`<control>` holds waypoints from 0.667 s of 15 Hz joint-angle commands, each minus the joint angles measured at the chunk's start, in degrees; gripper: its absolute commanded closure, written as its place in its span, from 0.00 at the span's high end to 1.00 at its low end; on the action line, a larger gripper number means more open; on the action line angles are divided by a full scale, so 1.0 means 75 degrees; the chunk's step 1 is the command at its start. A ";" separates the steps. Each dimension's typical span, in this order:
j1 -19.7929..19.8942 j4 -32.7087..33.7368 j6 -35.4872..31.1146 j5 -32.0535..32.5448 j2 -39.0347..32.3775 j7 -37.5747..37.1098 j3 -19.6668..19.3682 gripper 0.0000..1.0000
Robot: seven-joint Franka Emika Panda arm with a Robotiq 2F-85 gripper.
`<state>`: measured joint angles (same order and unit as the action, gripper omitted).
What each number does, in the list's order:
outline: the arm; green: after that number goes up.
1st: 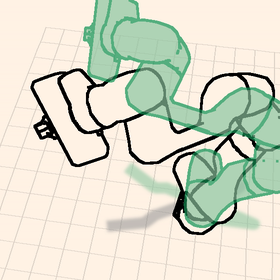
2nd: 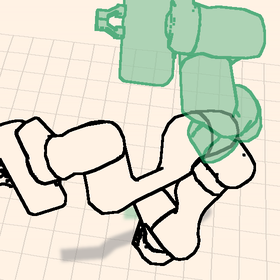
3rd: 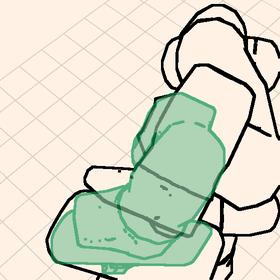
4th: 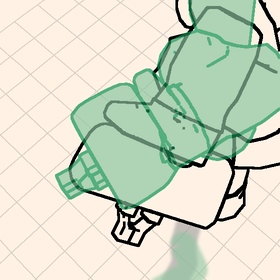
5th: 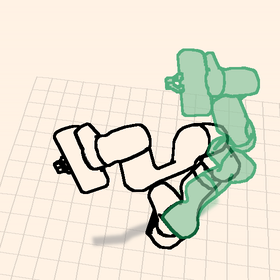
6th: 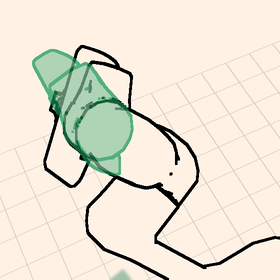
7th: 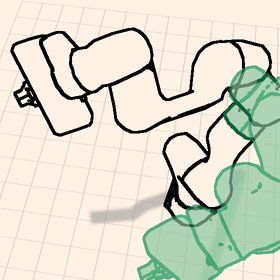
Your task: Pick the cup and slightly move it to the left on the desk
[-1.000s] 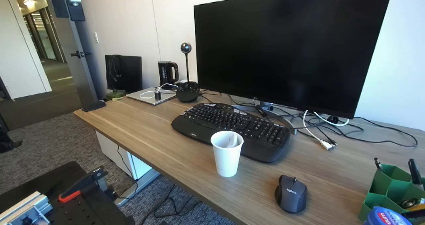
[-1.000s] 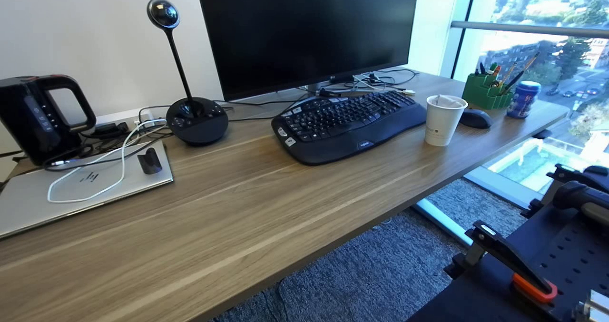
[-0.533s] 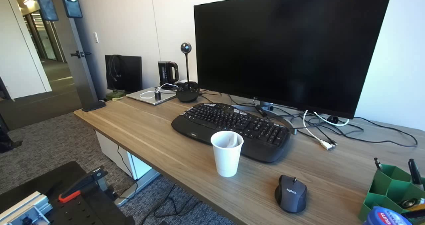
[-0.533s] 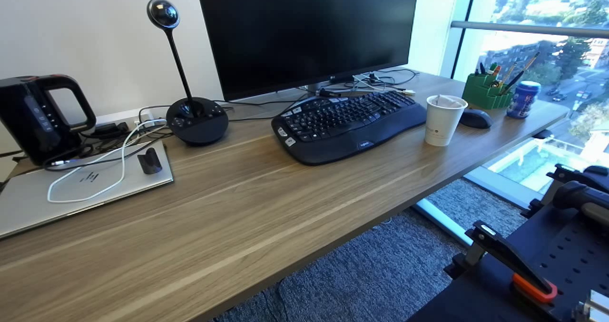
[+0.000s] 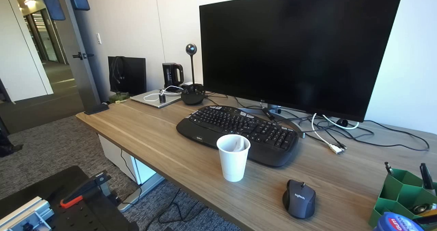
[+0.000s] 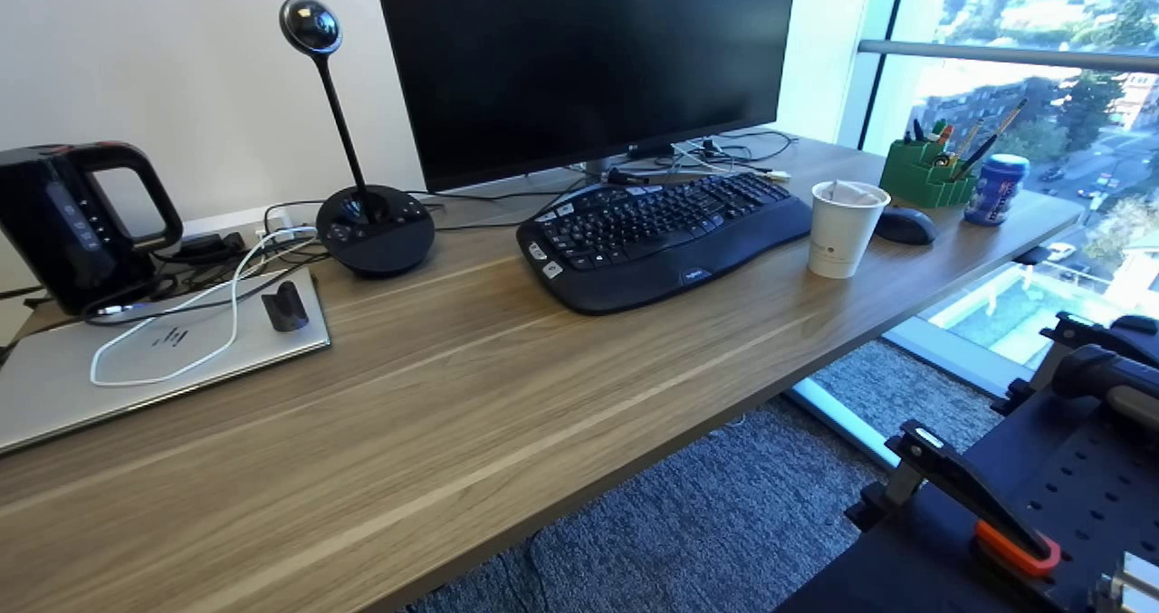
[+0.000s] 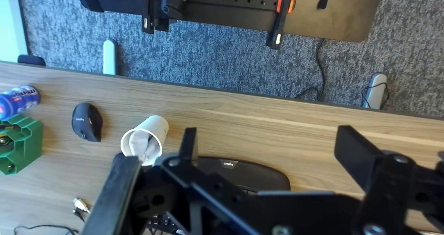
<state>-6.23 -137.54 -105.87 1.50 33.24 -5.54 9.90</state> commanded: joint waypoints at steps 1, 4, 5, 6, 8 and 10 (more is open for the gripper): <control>-0.0031 0.0023 0.0019 -0.0033 -0.0009 -0.0240 -0.0025 1.00; -0.0007 0.0045 0.0019 -0.0078 -0.0007 -0.0542 -0.0005 1.00; -0.0005 0.0050 0.0019 -0.0080 -0.0007 -0.0562 -0.0003 1.00; -0.0004 0.0052 0.0019 -0.0081 -0.0007 -0.0570 -0.0003 1.00; -0.0003 0.0053 0.0019 -0.0082 -0.0007 -0.0578 -0.0002 1.00; -0.0003 0.0053 0.0019 -0.0083 -0.0007 -0.0583 -0.0002 1.00</control>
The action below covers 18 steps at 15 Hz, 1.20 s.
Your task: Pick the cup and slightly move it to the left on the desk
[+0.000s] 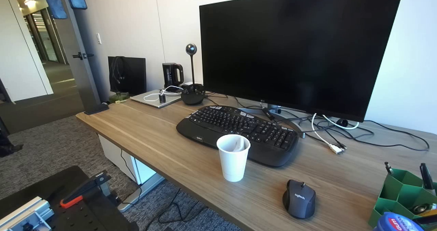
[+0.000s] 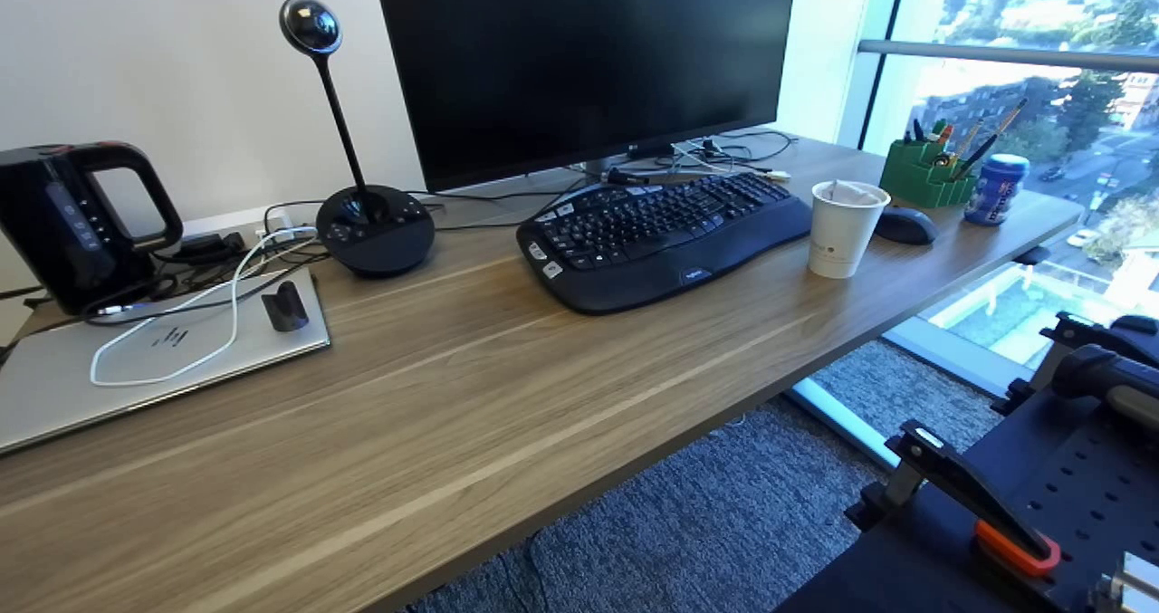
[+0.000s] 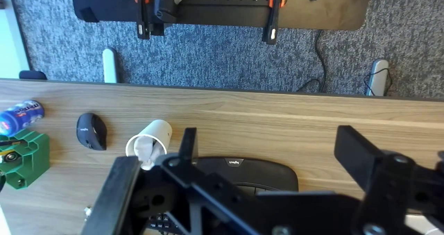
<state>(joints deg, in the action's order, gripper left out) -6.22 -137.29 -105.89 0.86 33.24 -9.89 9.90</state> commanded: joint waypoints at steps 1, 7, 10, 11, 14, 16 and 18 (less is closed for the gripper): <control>-0.0005 0.0020 0.0022 0.0003 -0.0007 -0.0004 -0.0002 1.00; 0.0145 0.0133 -0.0025 0.0160 -0.0370 -0.0010 -0.0066 1.00; 0.0450 0.0234 -0.0063 0.0343 -0.0793 -0.0119 -0.0232 1.00; 0.0584 0.0296 -0.0057 0.0373 -0.0984 -0.0157 -0.0318 1.00; 0.0979 0.0424 -0.0153 0.0545 -0.1495 -0.0371 -0.0554 1.00; 0.1169 0.0572 -0.0206 0.0528 -0.1855 -0.0543 -0.0719 1.00; 0.1248 0.0680 -0.0375 0.0299 -0.2142 -0.0426 -0.0956 1.00</control>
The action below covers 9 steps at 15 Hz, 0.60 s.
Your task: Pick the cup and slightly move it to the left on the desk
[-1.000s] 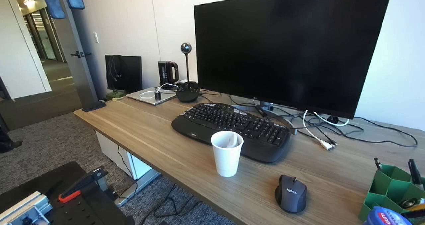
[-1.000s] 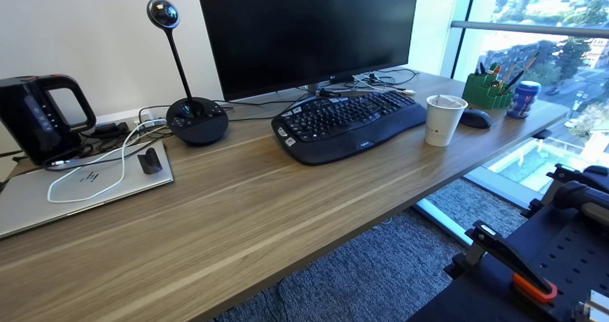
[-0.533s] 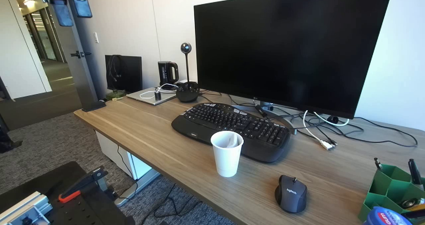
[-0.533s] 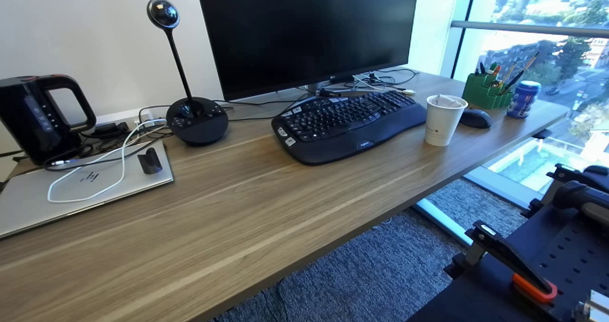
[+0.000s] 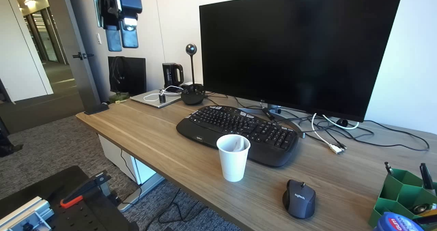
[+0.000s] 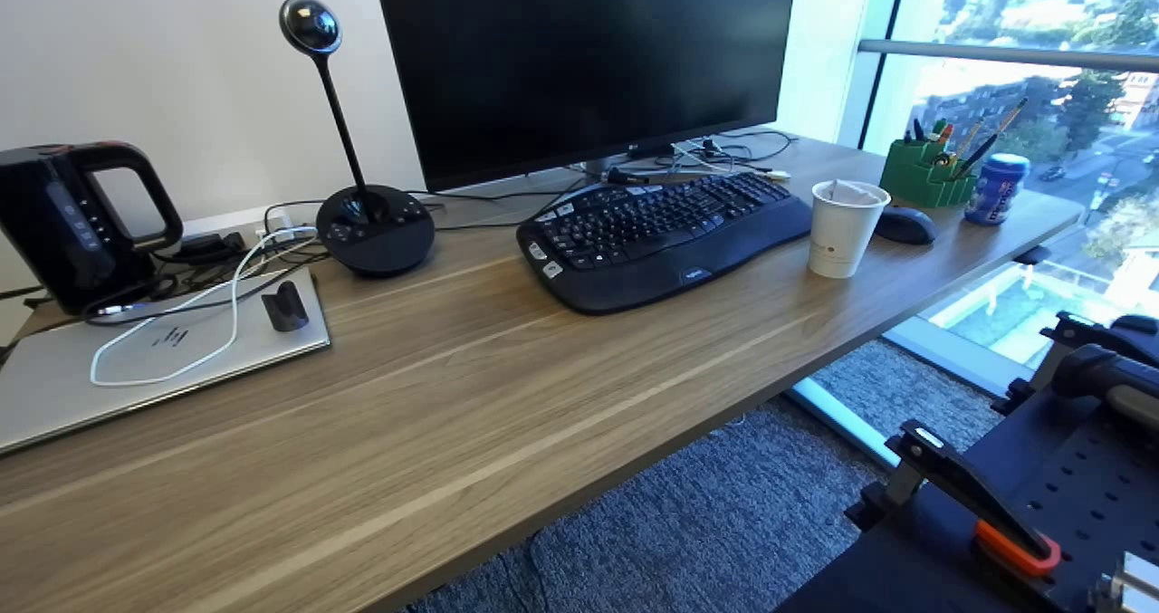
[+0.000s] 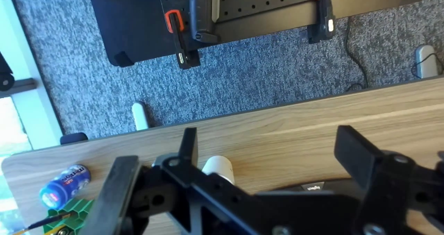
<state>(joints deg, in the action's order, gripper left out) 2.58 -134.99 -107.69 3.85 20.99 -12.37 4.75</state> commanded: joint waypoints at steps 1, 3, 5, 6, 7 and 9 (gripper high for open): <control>0.0107 0.0426 -0.0234 -0.0117 -0.0648 -0.0080 -0.0343 1.00; 0.0149 0.0476 -0.0484 -0.0052 -0.0918 -0.0087 -0.0470 1.00; 0.0130 0.0471 -0.0908 -0.0109 -0.1092 0.0172 -0.0615 1.00; 0.0101 0.0456 -0.1095 -0.0159 -0.1147 0.0397 -0.0682 1.00; 0.0070 0.0419 -0.1285 -0.0209 -0.1180 0.0672 -0.0736 1.00; 0.0006 0.0393 -0.1511 -0.0525 -0.1222 0.1347 -0.0854 1.00</control>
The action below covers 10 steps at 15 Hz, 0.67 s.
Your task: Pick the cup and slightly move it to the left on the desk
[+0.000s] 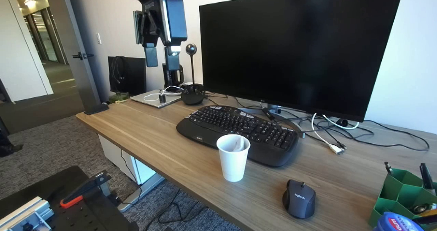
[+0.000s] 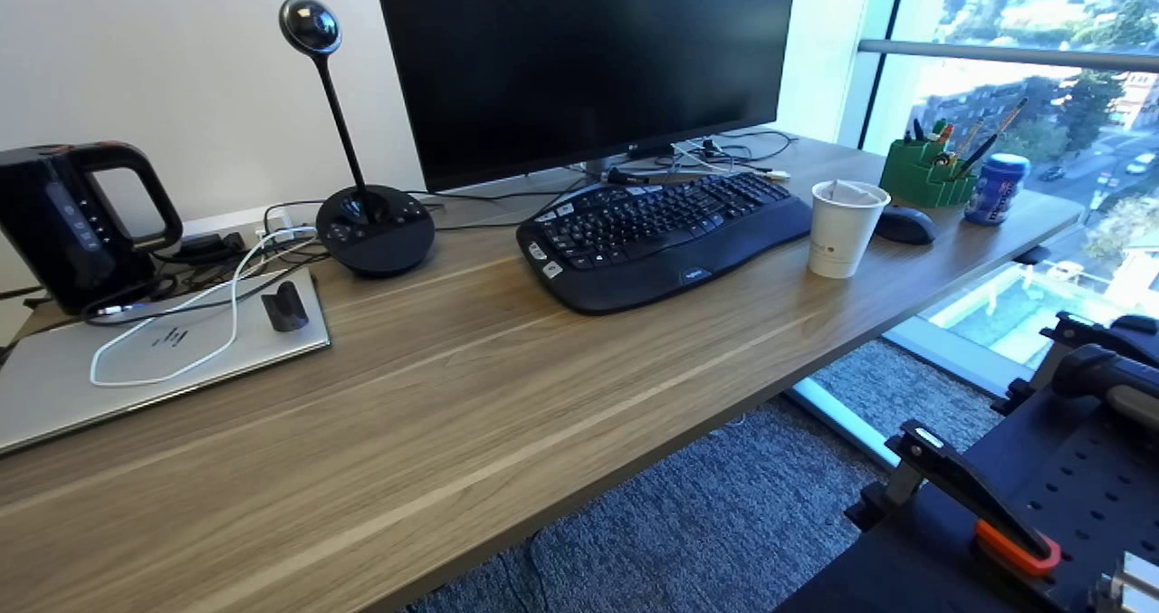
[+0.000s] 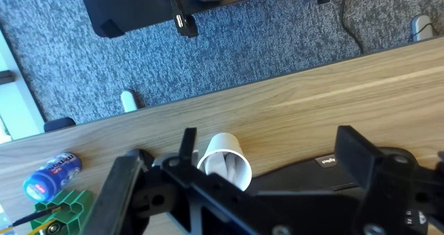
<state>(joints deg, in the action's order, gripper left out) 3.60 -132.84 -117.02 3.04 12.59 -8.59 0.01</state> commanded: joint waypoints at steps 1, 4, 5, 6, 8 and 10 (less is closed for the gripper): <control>-0.0138 0.0112 -0.0271 -0.0511 -0.0120 0.1117 -0.0254 1.00; -0.0111 0.0147 -0.0220 -0.0736 -0.0153 0.1667 -0.0323 1.00; -0.0099 0.0166 -0.0190 -0.0785 -0.0157 0.1752 -0.0344 1.00; -0.0114 0.0174 -0.0110 -0.0908 -0.0110 0.1877 -0.0370 1.00; -0.0216 0.0097 0.0069 -0.1219 0.0137 0.2212 -0.0361 1.00; -0.0133 0.0058 -0.0139 -0.1004 -0.0028 0.1962 -0.0306 1.00</control>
<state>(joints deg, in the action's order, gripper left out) 3.14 -132.49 -118.17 -4.67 12.40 6.26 -1.74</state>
